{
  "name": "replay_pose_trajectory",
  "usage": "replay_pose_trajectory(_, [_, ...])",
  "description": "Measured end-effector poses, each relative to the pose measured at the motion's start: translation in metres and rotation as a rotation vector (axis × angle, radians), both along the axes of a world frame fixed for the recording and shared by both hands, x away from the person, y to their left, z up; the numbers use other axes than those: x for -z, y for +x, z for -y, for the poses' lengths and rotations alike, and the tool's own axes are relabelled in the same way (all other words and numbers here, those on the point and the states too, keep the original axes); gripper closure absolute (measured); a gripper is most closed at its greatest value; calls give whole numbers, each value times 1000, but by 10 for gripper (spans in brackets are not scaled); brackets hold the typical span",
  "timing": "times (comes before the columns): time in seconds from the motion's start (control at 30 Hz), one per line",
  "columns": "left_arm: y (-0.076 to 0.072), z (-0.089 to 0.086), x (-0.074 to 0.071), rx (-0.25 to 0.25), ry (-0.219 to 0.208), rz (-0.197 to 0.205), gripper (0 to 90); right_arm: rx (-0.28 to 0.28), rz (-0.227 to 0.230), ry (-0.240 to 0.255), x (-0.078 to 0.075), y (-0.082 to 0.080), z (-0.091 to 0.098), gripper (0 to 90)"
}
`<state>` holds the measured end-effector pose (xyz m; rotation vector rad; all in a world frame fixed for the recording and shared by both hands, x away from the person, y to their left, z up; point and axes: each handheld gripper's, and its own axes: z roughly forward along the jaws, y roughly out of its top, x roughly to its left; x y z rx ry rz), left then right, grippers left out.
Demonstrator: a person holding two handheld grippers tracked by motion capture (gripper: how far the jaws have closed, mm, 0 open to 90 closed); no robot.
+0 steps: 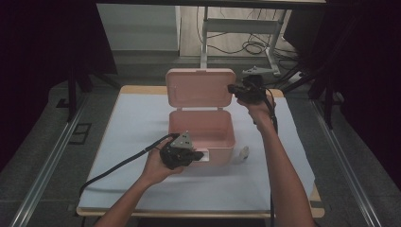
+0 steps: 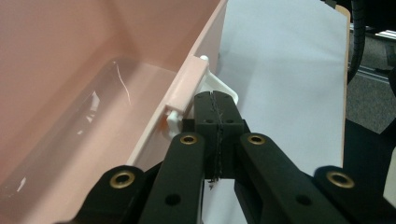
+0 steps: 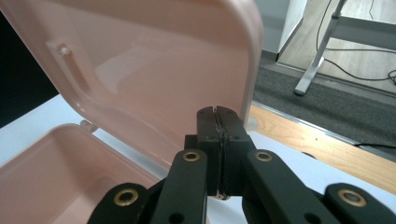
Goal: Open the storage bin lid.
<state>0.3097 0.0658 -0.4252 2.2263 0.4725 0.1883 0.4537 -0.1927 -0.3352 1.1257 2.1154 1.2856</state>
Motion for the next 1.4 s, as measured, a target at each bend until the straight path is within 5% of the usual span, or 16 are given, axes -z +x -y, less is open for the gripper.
replay_pose_trajectory(0.5, [1,-1,0,7,8,-1,900,17,-46,-4,16,11,3,888])
replay_pose_trajectory(1.4, [0,1,0,-8,-13,-19,900,-58,3,-52,1,-34,18,846])
